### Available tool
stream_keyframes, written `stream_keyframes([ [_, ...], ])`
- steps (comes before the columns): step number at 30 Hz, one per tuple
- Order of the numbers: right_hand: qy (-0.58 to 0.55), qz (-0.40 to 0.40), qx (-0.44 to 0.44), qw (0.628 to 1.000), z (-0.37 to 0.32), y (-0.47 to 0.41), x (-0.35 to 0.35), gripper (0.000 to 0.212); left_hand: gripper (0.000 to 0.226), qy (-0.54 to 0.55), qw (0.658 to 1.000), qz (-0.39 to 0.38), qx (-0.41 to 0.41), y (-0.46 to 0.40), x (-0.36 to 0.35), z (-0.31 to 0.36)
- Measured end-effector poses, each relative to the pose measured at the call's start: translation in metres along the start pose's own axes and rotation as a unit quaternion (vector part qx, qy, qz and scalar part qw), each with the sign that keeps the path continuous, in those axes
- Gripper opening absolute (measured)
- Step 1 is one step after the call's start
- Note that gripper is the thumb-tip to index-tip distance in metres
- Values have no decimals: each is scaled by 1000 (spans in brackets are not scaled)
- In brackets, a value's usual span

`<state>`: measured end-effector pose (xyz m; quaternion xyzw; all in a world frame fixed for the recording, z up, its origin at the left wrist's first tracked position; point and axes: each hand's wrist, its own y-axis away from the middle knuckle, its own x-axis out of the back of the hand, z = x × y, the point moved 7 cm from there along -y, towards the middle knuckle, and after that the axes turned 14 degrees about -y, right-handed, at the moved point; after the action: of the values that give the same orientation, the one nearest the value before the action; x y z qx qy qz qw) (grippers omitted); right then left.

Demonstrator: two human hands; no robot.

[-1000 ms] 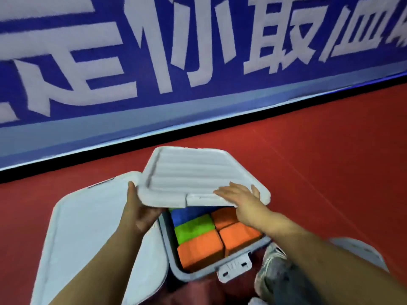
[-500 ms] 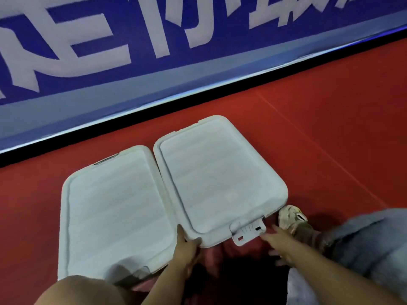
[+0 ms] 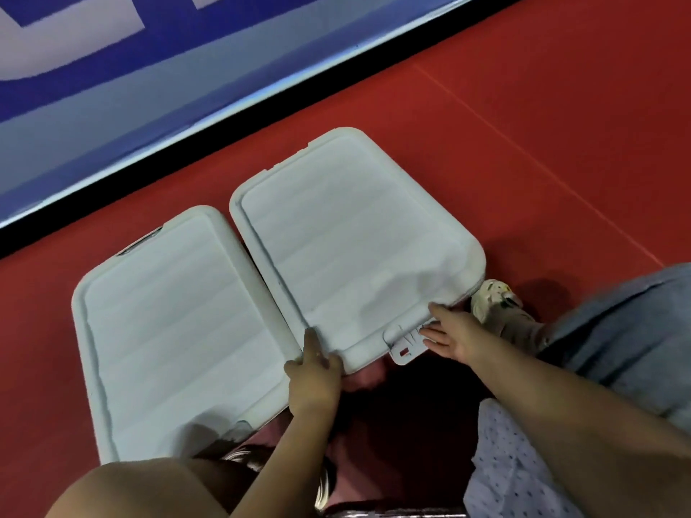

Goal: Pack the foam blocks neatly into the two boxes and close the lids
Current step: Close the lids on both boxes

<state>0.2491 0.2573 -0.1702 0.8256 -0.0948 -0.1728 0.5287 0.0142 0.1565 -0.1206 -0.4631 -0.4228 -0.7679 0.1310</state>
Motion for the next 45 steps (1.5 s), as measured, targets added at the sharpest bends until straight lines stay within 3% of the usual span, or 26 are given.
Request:
stream_keyframes([
  [2, -16, 2, -7, 1000, 1, -1, -1, 27, 58, -124, 983, 103, -85, 6, 9, 15],
  [4, -22, 4, -14, 1000, 2, 0, -1, 33, 53, -202, 948, 148, -194, 9, 1, 34],
  [7, -10, 27, -4, 1000, 1, 1, 7, 46, 54, -225, 929, 90, -279, 11, -21, 44],
  [9, 21, 45, 16, 999, -2, -3, 14, 49, 62, -231, 934, 26, -270, 13, -29, 40],
  [13, 48, 42, -17, 998, 3, -7, 18, 58, 73, -267, 927, -18, -264, 11, -28, 34],
  [18, -31, 46, -36, 998, 5, -12, 19, 63, 74, -266, 926, -31, -267, 13, -24, 35],
  [20, -54, 55, -29, 997, 3, -9, 20, 56, 74, -263, 925, -31, -271, 13, -25, 33],
  [23, -74, 40, -44, 995, 6, -4, 18, 23, 76, -275, 919, -47, -279, 19, -30, 28],
  [25, -107, 22, -40, 993, 7, -4, 16, 15, 82, -283, 917, -64, -273, 21, -34, 23],
  [28, -152, -5, -40, 988, 9, -4, 14, 12, 87, -320, 901, -105, -272, 17, -33, 24],
  [38, -151, -48, -44, 986, 14, -4, 13, 10, 81, -343, 875, -216, -266, 12, -21, 44],
  [42, -65, -46, -31, 996, 19, -5, 16, 46, 83, -339, 876, -222, -260, 9, -23, 41],
  [45, -82, -71, -33, 994, 20, -7, 12, 47, 86, -335, 877, -224, -261, 10, -24, 39],
])
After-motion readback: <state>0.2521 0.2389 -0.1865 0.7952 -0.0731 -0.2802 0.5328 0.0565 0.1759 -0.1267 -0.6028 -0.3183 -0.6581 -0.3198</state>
